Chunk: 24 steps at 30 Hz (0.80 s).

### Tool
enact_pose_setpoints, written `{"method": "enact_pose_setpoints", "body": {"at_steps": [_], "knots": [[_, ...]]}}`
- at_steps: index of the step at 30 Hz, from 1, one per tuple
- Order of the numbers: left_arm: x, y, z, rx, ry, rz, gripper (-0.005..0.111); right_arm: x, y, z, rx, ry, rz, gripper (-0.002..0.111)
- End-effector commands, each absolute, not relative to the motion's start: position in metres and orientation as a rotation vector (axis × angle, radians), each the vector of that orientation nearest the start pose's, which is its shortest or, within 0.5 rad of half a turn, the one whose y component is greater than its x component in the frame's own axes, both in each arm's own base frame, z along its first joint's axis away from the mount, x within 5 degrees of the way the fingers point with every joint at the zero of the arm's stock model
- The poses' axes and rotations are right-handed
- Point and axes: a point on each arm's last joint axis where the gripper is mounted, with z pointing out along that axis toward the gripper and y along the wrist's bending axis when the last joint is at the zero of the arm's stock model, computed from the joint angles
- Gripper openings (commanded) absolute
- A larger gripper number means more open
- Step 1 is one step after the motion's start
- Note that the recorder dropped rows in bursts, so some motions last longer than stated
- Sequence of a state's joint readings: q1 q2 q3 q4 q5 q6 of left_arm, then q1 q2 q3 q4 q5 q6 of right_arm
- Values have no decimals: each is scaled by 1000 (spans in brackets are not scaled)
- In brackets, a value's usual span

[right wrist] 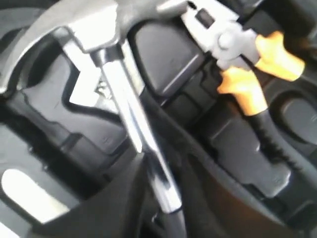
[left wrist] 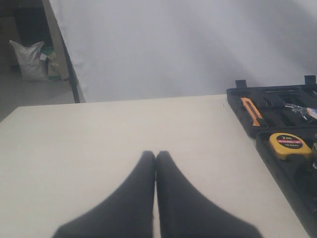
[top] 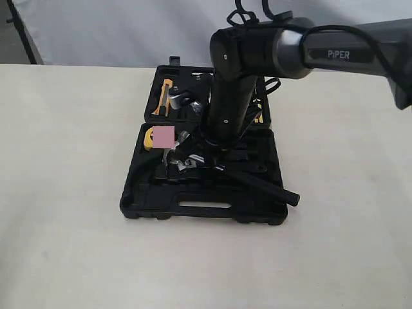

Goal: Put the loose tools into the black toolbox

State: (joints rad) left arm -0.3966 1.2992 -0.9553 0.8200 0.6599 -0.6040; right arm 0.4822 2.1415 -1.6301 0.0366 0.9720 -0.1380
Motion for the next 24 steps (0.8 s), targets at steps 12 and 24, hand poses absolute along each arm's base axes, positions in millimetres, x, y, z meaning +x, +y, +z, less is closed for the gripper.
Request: {"method": "enact_pose_setpoints", "body": {"at_steps": [12,24], "knots": [[263,-66,307,306,2223,348,1,388,210,150,-1025,2812,137,54],[263,-66,307,306,2223,348,1,371,220,164,-1277,2772,132,0]]}}
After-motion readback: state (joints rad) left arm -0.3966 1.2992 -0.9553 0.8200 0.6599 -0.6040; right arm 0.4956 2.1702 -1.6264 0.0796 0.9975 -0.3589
